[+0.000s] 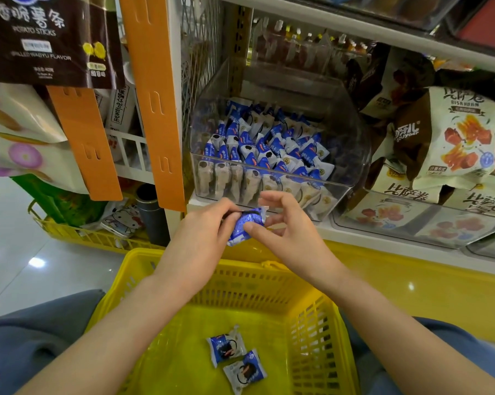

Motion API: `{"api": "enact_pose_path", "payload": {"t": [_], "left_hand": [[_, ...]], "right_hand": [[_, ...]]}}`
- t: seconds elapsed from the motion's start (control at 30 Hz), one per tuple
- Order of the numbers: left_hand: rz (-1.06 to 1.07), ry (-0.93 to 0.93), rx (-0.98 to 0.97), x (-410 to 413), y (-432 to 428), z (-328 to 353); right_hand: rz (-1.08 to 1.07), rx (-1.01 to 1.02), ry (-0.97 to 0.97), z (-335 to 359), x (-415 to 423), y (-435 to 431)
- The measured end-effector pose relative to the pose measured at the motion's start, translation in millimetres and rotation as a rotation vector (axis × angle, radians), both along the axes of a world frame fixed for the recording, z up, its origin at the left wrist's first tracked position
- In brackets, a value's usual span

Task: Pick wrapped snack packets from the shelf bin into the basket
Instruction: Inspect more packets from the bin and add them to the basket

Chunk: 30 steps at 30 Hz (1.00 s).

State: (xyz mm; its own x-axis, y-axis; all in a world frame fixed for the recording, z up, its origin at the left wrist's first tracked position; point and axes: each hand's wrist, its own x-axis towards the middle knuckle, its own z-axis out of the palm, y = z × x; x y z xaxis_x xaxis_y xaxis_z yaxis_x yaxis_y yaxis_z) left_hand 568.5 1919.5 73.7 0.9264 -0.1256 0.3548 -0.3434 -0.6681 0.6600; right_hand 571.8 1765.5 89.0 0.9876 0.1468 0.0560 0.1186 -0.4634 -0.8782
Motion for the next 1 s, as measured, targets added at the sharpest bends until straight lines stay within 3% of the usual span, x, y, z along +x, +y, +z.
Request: {"api": "enact_pose_path", "payload": {"t": [0.2,0.3,0.43,0.53,0.63,0.77,0.87,1.0], "left_hand": [[0.003,0.083,-0.188,0.1,-7.2,-2.8],[-0.022,0.294,-0.434,2.3,-8.9,-0.7],[-0.084,0.438,-0.489,3.6,-10.7,6.0],[-0.19,0.581,-0.649,-0.2,-11.7,7.9],[-0.212,0.523,-0.604,-3.5,-13.5,9.3],[-0.09,0.465,-0.624,-2.0,-14.9,7.5],[-0.037,0.484,-0.756,0.3,-12.3,8.7],[-0.051,0.411,-0.763,2.7,-8.2,14.7]], "right_hand": [[-0.024,0.133,0.193,-5.5,2.9,4.4],[0.005,0.106,0.118,-3.2,4.2,2.2],[-0.006,-0.039,-0.029,-2.4,4.3,-4.3],[-0.014,-0.204,-0.125,-0.7,2.2,-7.7],[0.012,-0.281,-0.186,-2.9,-0.6,-7.8],[0.07,-0.289,-0.17,-3.9,-0.5,-5.3],[0.068,-0.217,-0.083,-0.8,1.3,-4.7],[0.059,-0.015,0.052,7.1,3.5,-5.5]]}}
